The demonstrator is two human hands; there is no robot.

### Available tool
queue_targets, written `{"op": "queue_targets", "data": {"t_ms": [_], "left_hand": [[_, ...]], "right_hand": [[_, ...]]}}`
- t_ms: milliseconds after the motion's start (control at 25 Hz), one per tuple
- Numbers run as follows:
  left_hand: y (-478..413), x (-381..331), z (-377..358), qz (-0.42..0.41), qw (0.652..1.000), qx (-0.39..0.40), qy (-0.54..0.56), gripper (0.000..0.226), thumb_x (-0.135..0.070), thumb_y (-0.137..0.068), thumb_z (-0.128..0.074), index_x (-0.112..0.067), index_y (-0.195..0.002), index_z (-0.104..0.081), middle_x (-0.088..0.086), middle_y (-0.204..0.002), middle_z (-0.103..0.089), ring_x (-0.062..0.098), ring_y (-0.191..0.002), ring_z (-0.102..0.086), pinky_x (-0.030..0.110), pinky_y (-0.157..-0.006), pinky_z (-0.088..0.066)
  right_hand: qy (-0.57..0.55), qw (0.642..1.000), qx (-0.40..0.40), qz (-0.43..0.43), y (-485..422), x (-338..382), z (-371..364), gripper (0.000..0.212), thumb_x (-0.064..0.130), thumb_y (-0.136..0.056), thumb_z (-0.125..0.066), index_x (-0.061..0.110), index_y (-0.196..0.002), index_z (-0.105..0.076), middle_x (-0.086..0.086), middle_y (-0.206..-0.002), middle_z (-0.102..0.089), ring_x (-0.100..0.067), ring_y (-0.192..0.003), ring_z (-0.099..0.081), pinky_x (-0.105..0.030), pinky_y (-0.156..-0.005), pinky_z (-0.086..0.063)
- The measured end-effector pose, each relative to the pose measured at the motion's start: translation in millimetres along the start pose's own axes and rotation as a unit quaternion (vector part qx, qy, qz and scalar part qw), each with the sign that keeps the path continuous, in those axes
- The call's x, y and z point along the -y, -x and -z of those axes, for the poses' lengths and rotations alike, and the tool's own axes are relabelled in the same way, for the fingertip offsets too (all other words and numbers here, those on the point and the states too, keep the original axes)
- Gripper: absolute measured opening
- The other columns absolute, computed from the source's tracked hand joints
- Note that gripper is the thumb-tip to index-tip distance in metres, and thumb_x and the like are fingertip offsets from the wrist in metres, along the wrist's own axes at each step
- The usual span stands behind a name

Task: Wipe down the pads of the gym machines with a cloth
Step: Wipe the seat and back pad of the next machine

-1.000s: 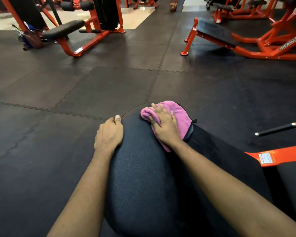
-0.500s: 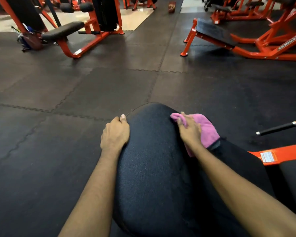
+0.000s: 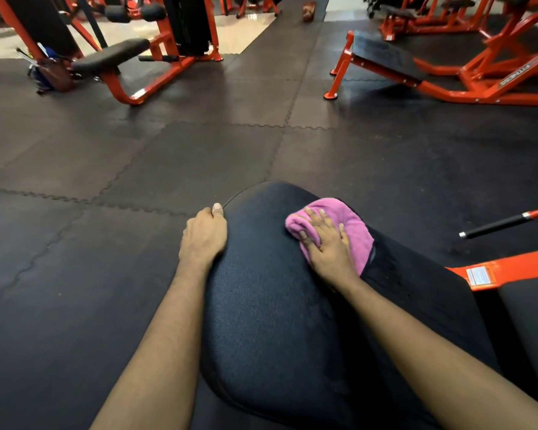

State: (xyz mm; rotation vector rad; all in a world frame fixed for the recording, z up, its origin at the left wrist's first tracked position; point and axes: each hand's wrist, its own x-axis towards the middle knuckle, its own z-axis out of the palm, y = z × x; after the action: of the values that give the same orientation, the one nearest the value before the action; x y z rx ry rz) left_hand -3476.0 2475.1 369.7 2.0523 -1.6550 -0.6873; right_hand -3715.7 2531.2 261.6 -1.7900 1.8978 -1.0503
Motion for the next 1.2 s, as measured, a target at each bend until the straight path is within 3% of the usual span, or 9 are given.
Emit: {"op": "queue_targets", "data": {"t_ms": [160,280,360,520,680,1000,1120,1200], "left_hand": [[-2,0,-2,-0.008,1.0,0.0,0.001,0.055,-0.046,-0.104,-0.023,-0.011,-0.129,-0.058,0.023,-0.135,-0.055,0.042,-0.124,-0.05,0.047,-0.103,-0.039],[-4,0,-3,-0.014,1.0,-0.001,-0.003,0.053,-0.046,-0.104,-0.023,-0.013,-0.127,-0.058,0.022,-0.134,-0.056,0.041,-0.123,-0.051,0.047,-0.103,-0.04],[-5,0,-2,-0.015,1.0,0.008,-0.002,0.053,-0.045,-0.104,-0.023,-0.013,-0.128,-0.057,0.021,-0.136,-0.055,0.04,-0.125,-0.05,0.047,-0.104,-0.038],[-11,7,-1,-0.038,0.998,0.043,0.011,0.051,-0.043,-0.106,-0.021,-0.01,-0.125,-0.055,0.021,-0.14,-0.052,0.039,-0.131,-0.045,0.044,-0.105,-0.034],[-11,9,0,-0.045,0.998,0.049,0.011,0.052,-0.045,-0.107,-0.021,-0.01,-0.125,-0.055,0.02,-0.141,-0.052,0.039,-0.131,-0.044,0.044,-0.106,-0.033],[4,4,7,-0.053,0.997,0.056,0.003,0.053,-0.045,-0.107,-0.021,-0.011,-0.133,-0.051,0.019,-0.146,-0.048,0.038,-0.134,-0.042,0.043,-0.107,-0.032],[5,3,9,-0.057,0.996,0.067,0.006,0.05,-0.048,-0.105,-0.021,-0.014,-0.127,-0.052,0.019,-0.142,-0.05,0.038,-0.131,-0.044,0.044,-0.103,-0.033],[6,4,10,-0.058,0.995,0.079,0.005,0.046,-0.051,-0.104,-0.022,-0.017,-0.114,-0.052,0.019,-0.136,-0.053,0.038,-0.126,-0.047,0.046,-0.103,-0.036]], "right_hand": [[0.028,0.992,-0.024,-0.117,15,-49,23,0.052,0.053,-0.105,-0.04,0.034,-0.154,-0.039,0.011,-0.163,-0.033,-0.009,-0.153,-0.019,-0.048,-0.125,-0.009],[0.012,0.985,-0.054,-0.165,12,-36,23,0.052,0.057,-0.103,-0.034,0.033,-0.146,-0.052,0.007,-0.157,-0.045,-0.013,-0.151,-0.028,-0.052,-0.124,-0.015],[-0.01,0.991,-0.054,-0.125,14,11,7,0.057,0.06,-0.097,-0.033,0.034,-0.14,-0.058,0.01,-0.154,-0.049,-0.013,-0.15,-0.029,-0.051,-0.124,-0.015],[0.001,1.0,0.006,0.029,52,105,-26,0.044,0.056,-0.103,-0.036,0.045,-0.144,-0.05,0.02,-0.16,-0.034,-0.007,-0.154,-0.013,-0.039,-0.125,0.001],[0.036,0.997,0.004,0.068,65,86,-17,0.043,0.058,-0.105,-0.029,0.052,-0.146,-0.04,0.025,-0.162,-0.027,-0.005,-0.155,-0.012,-0.039,-0.125,-0.002],[0.022,0.995,-0.044,-0.087,70,-20,13,0.049,0.055,-0.1,-0.036,0.043,-0.146,-0.048,0.017,-0.159,-0.039,-0.006,-0.15,-0.027,-0.05,-0.125,-0.012],[0.016,0.983,-0.065,-0.169,66,-4,18,0.039,0.046,-0.104,-0.041,0.039,-0.14,-0.056,0.009,-0.152,-0.05,-0.015,-0.148,-0.034,-0.051,-0.123,-0.017],[-0.006,0.987,-0.075,-0.144,73,41,8,0.039,0.047,-0.103,-0.044,0.035,-0.136,-0.061,0.007,-0.146,-0.057,-0.019,-0.145,-0.04,-0.05,-0.121,-0.021]]}}
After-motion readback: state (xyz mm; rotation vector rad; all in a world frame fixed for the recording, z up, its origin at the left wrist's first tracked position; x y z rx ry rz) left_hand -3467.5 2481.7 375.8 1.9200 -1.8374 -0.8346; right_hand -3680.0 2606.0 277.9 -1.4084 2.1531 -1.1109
